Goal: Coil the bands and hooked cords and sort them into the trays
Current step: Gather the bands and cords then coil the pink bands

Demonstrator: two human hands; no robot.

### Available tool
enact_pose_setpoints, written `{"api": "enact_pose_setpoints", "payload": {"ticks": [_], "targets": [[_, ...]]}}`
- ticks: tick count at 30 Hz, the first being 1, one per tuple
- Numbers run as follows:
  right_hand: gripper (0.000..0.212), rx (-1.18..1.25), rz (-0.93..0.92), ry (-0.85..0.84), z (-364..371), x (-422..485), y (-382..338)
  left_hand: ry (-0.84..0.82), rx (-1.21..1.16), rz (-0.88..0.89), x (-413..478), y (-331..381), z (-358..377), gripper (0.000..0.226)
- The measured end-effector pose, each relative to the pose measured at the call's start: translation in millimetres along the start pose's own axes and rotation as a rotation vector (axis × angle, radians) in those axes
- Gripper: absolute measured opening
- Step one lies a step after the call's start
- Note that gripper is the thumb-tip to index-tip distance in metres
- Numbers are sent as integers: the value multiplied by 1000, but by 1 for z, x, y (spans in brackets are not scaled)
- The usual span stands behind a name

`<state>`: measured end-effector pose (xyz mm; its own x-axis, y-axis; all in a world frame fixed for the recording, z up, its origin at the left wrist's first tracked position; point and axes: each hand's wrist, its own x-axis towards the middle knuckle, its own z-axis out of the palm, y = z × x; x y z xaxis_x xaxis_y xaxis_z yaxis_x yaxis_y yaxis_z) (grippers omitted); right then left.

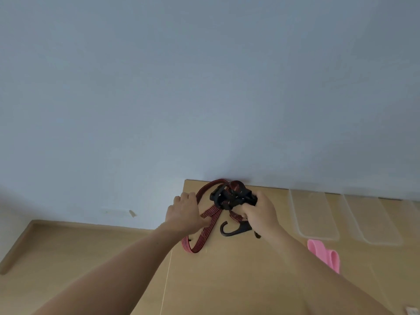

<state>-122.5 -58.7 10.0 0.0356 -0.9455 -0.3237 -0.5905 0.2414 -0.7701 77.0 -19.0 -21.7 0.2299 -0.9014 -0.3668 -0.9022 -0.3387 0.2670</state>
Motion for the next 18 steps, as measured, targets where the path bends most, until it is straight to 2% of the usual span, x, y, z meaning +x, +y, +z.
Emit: {"api": "enact_pose_setpoints", "payload": {"ticks": [3, 5, 10, 12, 15, 18], "targets": [[24, 207, 89, -12, -13, -9, -3, -73, 92, -39, 1, 10, 9, 90], [20, 255, 117, -22, -18, -15, -3, -77, 127, -46, 2, 15, 15, 87], [17, 251, 147, -11, -24, -27, 8, -119, 39, -2, 2, 24, 12, 37], [20, 241, 152, 2, -27, -26, 14, -157, -60, -12, 1, 23, 10, 20], [19, 234, 141, 5, -24, -20, 19, -241, -408, -94, 2, 22, 9, 17], [21, 102, 88, 26, -9, -9, 23, -248, -545, -125, 1, 20, 6, 14]]}}
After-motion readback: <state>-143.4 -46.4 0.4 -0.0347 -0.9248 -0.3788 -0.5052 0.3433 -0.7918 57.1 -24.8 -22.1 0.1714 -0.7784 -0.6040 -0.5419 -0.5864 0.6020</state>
